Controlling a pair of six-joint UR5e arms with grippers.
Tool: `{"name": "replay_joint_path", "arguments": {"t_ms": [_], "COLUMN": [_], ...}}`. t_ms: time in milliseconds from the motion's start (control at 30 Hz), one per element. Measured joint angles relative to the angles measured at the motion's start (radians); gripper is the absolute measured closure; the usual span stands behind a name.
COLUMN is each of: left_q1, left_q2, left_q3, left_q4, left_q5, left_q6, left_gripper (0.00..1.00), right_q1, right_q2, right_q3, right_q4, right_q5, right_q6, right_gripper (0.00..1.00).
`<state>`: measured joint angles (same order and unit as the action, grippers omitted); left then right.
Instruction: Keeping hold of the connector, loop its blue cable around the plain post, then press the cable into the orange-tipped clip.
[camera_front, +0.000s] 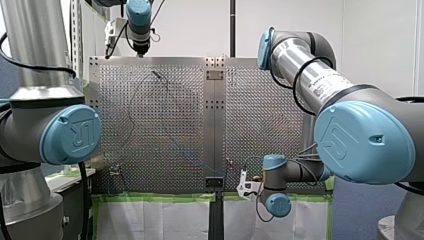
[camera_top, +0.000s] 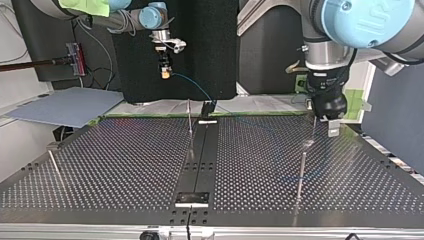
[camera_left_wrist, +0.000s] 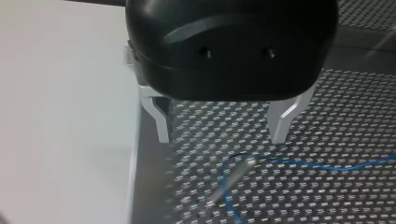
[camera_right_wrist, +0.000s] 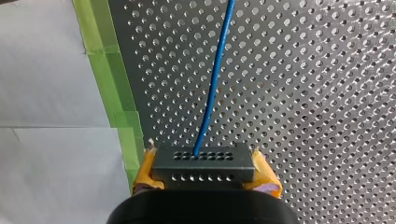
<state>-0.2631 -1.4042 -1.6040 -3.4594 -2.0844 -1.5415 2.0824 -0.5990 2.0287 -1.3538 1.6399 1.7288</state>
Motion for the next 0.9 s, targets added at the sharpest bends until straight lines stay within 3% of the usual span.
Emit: {"name": "replay_joint_path", "arguments": {"t_ms": [233, 433, 667, 900], "left_q1": [0.003, 0.016, 0.033, 0.051], "left_q2": [-0.048, -0.093, -0.106, -0.107], "left_q3": [0.027, 0.053, 0.056, 0.058], "left_q4": [-0.067, -0.107, -0.086, -0.035], "left_q5": [0.048, 0.082, 0.092, 0.145], "left_q6": [0.032, 0.017, 0.004, -0.013], "left_gripper": [0.0, 0.0, 0.0, 0.0], "right_q1": [0.0, -0.001, -0.001, -0.002], "right_q2": [0.0, 0.0, 0.0, 0.001], "right_q3": [0.0, 0.0, 0.0, 0.0], "right_q4": [0.0, 0.002, 0.002, 0.003], "right_q5": [0.0, 0.0, 0.0, 0.0], "right_q6": [0.002, 0.002, 0.002, 0.002], "right_gripper": [1.0, 1.0, 1.0, 1.0]}}
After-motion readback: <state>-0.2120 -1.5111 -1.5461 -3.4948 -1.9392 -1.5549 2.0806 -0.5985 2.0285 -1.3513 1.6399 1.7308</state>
